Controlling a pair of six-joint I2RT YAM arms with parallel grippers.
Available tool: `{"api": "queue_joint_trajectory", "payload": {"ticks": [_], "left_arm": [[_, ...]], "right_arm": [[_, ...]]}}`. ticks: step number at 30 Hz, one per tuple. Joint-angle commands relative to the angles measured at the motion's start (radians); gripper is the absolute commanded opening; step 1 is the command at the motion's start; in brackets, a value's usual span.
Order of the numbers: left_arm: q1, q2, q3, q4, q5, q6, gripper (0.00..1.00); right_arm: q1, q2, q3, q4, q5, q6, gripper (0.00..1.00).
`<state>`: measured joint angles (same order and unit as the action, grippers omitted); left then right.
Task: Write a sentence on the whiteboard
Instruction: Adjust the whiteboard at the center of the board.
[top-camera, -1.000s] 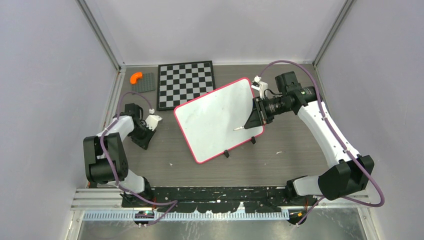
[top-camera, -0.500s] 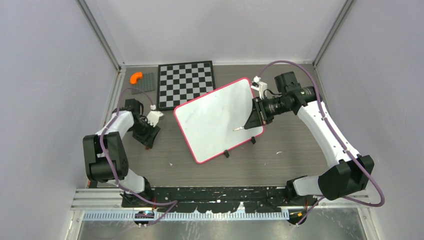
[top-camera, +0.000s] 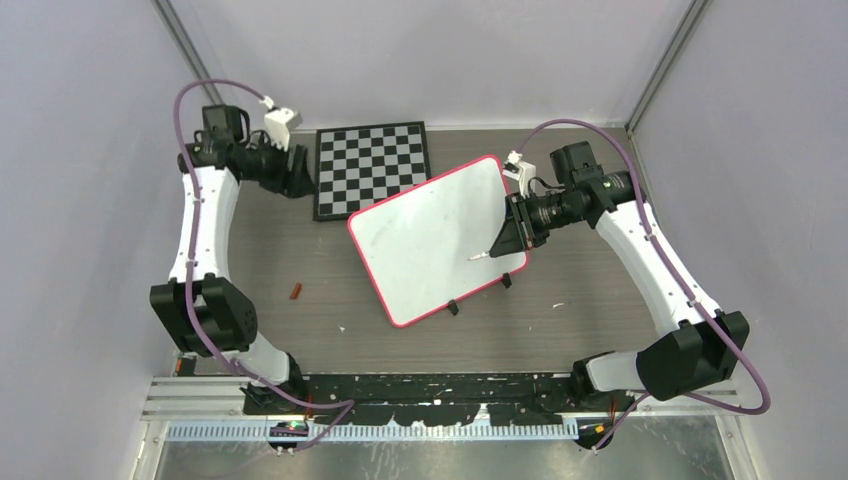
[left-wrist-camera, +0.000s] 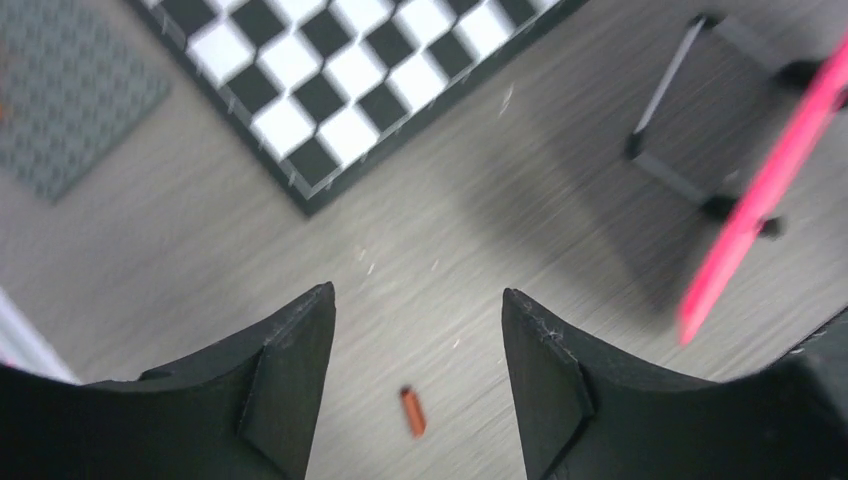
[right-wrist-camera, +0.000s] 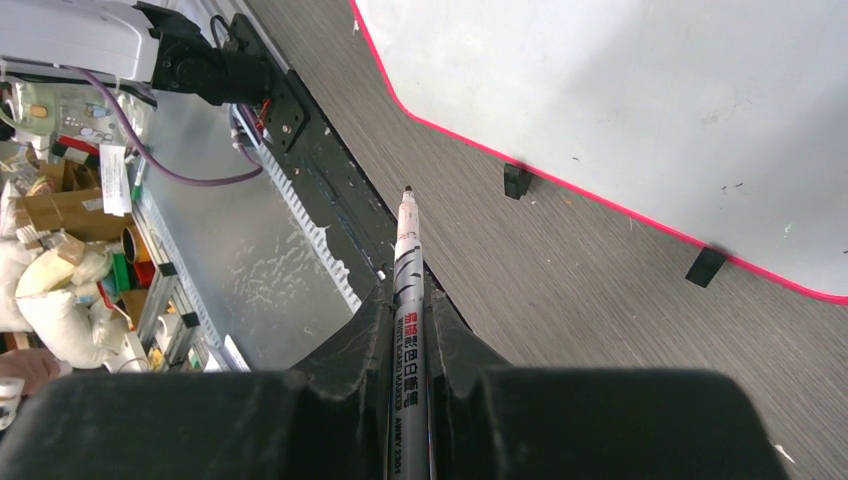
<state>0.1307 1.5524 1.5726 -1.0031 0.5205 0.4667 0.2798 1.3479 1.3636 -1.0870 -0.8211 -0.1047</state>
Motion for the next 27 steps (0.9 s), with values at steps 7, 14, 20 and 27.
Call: {"api": "queue_joint_trajectory", "payload": {"ticks": [7, 14, 20, 27], "left_arm": [[-0.098, 0.143, 0.263, 0.000, 0.549, -0.326, 0.73], [-0.245, 0.202, 0.266, 0.046, 0.486, -0.330, 0.77], [-0.351, 0.293, 0.301, 0.021, 0.445, -0.310, 0.77], [-0.457, 0.369, 0.350, -0.026, 0.478, -0.272, 0.58]], "right_arm": [[0.004, -0.046, 0.035, -0.007, -0.014, -0.015, 0.00], [0.004, -0.057, 0.036, -0.008, -0.032, -0.018, 0.00], [0.005, -0.067, 0.041, -0.009, -0.034, -0.018, 0.00], [0.004, -0.075, 0.040, -0.018, -0.032, -0.025, 0.00]]}}
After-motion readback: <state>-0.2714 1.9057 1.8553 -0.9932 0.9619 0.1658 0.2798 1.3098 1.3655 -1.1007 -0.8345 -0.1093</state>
